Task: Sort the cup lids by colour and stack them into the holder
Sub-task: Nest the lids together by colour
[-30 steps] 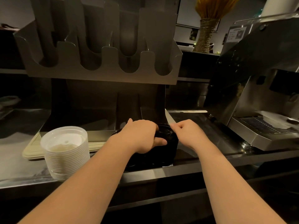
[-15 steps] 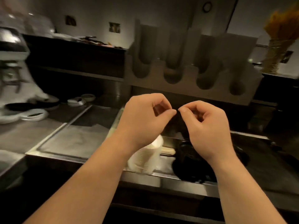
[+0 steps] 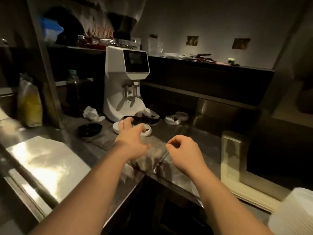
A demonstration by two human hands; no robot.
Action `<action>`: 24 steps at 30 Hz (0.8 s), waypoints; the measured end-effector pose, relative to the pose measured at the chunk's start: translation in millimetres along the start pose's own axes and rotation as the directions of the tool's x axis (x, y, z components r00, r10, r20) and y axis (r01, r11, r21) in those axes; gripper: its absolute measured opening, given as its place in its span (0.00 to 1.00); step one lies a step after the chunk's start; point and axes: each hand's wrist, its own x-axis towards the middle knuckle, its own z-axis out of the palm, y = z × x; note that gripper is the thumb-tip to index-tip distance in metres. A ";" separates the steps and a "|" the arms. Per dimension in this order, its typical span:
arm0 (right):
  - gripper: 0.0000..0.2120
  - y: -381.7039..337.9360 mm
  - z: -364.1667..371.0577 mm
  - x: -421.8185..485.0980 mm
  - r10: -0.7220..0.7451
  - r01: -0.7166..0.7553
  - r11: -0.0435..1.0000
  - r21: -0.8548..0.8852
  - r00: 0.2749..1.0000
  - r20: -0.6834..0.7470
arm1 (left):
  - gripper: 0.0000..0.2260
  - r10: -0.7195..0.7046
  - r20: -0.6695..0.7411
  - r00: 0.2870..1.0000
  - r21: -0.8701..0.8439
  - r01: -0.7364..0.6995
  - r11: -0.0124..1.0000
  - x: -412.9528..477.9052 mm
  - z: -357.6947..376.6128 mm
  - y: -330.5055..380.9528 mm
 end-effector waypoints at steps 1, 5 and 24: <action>0.03 -1.3 8.8 14.9 0.004 -0.004 1.000 -0.018 1.000 0.009 | 0.25 -0.037 0.017 0.999 0.030 0.036 0.999 11.7 1.0 -8.2; 0.09 -6.8 43.0 77.1 0.000 0.001 0.997 -0.076 1.000 0.010 | 0.25 -0.135 -0.013 0.991 0.094 0.136 0.986 48.3 14.2 -23.8; 0.13 -17.0 92.5 196.2 0.100 -0.098 0.995 0.024 0.986 -0.133 | 0.19 -0.173 0.041 0.984 0.202 0.161 0.966 73.6 32.7 -31.7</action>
